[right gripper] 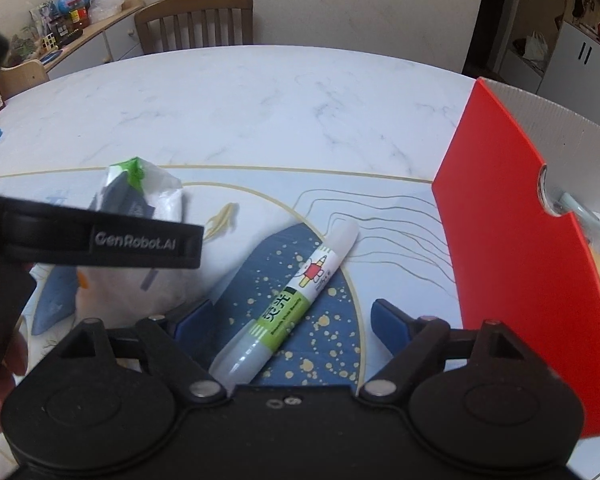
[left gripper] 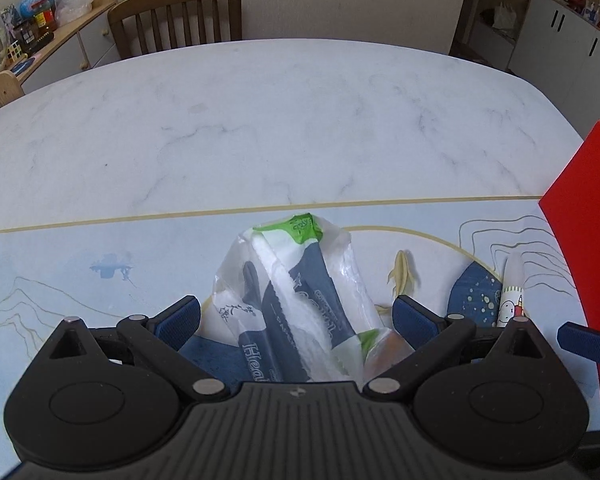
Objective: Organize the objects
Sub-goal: 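Move the left gripper to the white plastic bag while the right approaches the glue stick, then close the left gripper on the plastic bag while the right grasps the glue stick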
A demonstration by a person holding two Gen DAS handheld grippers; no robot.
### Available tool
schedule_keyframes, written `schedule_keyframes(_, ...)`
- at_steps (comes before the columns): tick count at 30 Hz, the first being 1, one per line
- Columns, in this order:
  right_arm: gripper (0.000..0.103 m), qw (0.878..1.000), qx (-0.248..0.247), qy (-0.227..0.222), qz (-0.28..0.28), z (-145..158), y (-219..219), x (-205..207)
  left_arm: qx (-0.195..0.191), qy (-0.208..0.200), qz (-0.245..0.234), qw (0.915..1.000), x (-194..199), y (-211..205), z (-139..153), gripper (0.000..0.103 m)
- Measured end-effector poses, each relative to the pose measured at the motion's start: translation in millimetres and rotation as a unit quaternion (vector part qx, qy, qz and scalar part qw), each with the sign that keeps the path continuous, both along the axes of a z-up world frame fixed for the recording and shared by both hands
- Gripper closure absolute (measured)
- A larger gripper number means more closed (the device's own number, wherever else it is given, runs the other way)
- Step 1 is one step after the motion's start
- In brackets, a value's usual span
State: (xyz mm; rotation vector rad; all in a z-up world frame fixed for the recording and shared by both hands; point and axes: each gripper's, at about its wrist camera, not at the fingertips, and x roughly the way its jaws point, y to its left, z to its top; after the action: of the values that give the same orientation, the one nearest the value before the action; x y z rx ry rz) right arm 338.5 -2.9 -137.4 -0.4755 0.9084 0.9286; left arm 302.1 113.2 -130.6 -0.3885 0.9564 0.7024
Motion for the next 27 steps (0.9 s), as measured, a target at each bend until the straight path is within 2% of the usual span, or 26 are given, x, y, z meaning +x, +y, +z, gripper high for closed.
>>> schedule_keyframes(6,0.025,1.000,-0.003,0.004,0.000,-6.6,2.6,3.5,0.004,0.008,-0.003,1.0000,-2.2,-3.8,-8.9,0.000)
schedule_keyframes(8,0.031,1.000,-0.006,0.006,0.001,-7.9,3.4,4.3,0.014,0.004,-0.008,0.9999,-4.1,-7.0,-8.4,0.000)
schedule_keyframes(12,0.033,1.000,-0.006,0.001,0.002,-9.7,3.0,5.0,0.016,-0.003,-0.009,0.9998,-9.9,-6.2,-9.8,0.000)
schedule_keyframes(18,0.045,1.000,-0.002,-0.004,0.002,-9.6,0.0,6.8,0.027,-0.013,-0.013,0.9995,-22.0,-6.7,-10.8,0.001)
schedule_keyframes(21,0.055,1.000,0.001,-0.007,-0.004,-8.5,-2.4,7.9,0.036,-0.022,-0.021,0.9989,-28.5,-10.1,-8.5,0.013)
schedule_keyframes(23,0.069,1.000,0.003,-0.009,-0.003,-7.3,-4.1,7.5,0.040,-0.028,-0.032,0.9983,-29.8,-13.4,-5.8,0.031)
schedule_keyframes(25,0.079,1.000,0.003,-0.010,-0.003,-6.3,-5.3,7.1,0.041,-0.028,-0.040,0.9979,-29.9,-16.5,-3.5,0.039)
schedule_keyframes(27,0.083,1.000,0.004,-0.006,-0.005,-5.7,-7.4,8.3,0.041,-0.031,-0.049,0.9975,-31.5,-18.8,-2.0,0.048)
